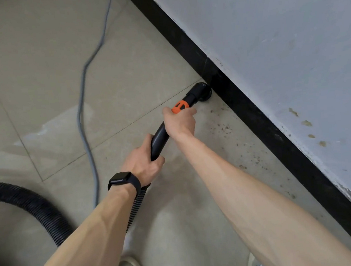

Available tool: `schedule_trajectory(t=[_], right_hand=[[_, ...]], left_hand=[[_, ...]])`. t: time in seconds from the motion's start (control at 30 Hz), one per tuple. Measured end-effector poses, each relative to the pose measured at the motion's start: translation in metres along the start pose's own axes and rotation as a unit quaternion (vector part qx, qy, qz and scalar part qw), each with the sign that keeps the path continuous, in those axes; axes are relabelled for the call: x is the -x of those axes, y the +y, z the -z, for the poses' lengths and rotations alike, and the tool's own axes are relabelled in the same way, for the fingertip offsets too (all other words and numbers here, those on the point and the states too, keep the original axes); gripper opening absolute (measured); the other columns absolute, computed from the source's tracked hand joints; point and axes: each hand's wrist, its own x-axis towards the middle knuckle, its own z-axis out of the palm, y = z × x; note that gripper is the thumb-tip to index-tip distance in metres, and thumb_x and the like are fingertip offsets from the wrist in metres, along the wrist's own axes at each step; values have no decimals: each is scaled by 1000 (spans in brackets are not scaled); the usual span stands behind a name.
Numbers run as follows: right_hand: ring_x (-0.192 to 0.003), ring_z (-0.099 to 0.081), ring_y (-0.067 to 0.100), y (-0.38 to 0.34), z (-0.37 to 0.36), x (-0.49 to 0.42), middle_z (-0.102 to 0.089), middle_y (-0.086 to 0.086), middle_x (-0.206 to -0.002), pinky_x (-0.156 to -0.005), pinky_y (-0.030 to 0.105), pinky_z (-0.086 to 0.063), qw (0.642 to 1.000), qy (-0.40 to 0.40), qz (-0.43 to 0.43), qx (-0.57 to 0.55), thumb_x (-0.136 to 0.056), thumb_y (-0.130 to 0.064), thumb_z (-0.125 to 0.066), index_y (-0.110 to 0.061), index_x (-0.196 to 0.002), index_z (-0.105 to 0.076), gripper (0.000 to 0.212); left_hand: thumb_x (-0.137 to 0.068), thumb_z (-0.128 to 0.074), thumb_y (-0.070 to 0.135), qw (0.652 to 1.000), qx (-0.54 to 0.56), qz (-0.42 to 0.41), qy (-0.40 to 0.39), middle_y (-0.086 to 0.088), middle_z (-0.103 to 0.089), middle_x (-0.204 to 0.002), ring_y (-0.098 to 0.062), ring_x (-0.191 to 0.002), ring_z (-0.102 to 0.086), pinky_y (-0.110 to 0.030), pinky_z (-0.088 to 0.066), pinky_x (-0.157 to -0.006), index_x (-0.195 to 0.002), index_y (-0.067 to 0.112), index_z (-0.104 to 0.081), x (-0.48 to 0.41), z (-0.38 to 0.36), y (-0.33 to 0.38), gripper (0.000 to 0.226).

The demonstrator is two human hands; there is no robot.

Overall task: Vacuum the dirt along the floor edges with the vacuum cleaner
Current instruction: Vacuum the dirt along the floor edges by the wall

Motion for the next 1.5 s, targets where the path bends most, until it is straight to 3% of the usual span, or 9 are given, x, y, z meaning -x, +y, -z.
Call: schedule_trajectory(t=[0.13, 0.33, 0.53, 0.67, 0.83, 0.93, 1.2, 1.3, 1.5], right_hand=[[-93, -67, 35, 10, -18, 27, -65, 14, -107, -85, 41, -56, 1000, -13, -13, -17, -96, -32, -59, -9, -118, -32, 42], [-73, -59, 24, 30, -46, 61, -57, 2, -88, -71, 31, -46, 996, -29, -41, -70, -99, -32, -55, -11, -120, -30, 39], [-79, -62, 27, 30, -46, 68, -60, 9, -100, -76, 36, -53, 996, -35, -46, -74, -101, -31, -54, -13, -118, -26, 38], [-75, -60, 24, 29, -34, 60, -57, 7, -96, -72, 32, -47, 997, -25, -36, -62, -100, -31, -54, -11, -119, -28, 37], [-66, -53, 12, 32, -14, 46, -51, -1, -86, -50, 24, -39, 999, -7, -28, -45, -101, -32, -54, -10, -121, -29, 39], [-67, -54, 13, 28, -4, 35, -53, 2, -88, -54, 28, -41, 999, 0, -22, -31, -100, -32, -55, -9, -120, -30, 39], [-74, -62, 23, 7, 22, 6, -61, 8, -98, -64, 33, -47, 997, 12, 8, 79, -98, -34, -56, -4, -124, -34, 45], [-74, -63, 23, 4, 27, -2, -63, 10, -101, -61, 33, -48, 994, 5, 13, 105, -97, -34, -57, -4, -124, -34, 46], [-72, -62, 17, 8, 24, -7, -60, 5, -95, -60, 31, -52, 998, -12, 17, 59, -97, -33, -59, -8, -123, -32, 44]], left_hand=[[-69, -50, 42, 999, -33, -16, -11, 7, -52, -66, -15, -54, -50, -28, -32, -48, -101, 37, -32, 19, 14, -26, 37], [-68, -50, 45, 992, -120, -29, 10, 8, -50, -69, -25, -57, -46, -31, -34, -53, -108, 37, -34, 48, 29, -61, 44], [-73, -56, 41, 992, -126, -21, 8, 7, -53, -73, -25, -59, -48, -30, -34, -53, -111, 37, -35, 53, 34, -59, 43], [-74, -54, 42, 992, -127, -17, 7, 6, -54, -73, -26, -60, -49, -31, -40, -54, -107, 36, -33, 51, 28, -46, 40], [-77, -57, 36, 994, -103, -25, -7, 4, -54, -72, -23, -58, -50, -31, -34, -50, -103, 35, -32, 43, 15, -26, 36], [-76, -54, 38, 996, -84, -28, -13, 3, -54, -70, -20, -56, -51, -30, -32, -48, -101, 34, -31, 35, 9, -15, 34], [-68, -52, 40, 999, 27, 18, -23, -5, -58, -65, -28, -53, -56, -33, -42, -45, -92, 31, -32, 12, -14, 17, 32], [-67, -53, 41, 998, 40, 30, -24, -6, -59, -66, -29, -54, -57, -36, -47, -48, -91, 31, -33, 6, -19, 23, 33], [-70, -52, 39, 999, 28, 28, -22, -4, -58, -65, -27, -52, -57, -37, -47, -46, -94, 32, -33, 5, -15, 18, 31]])
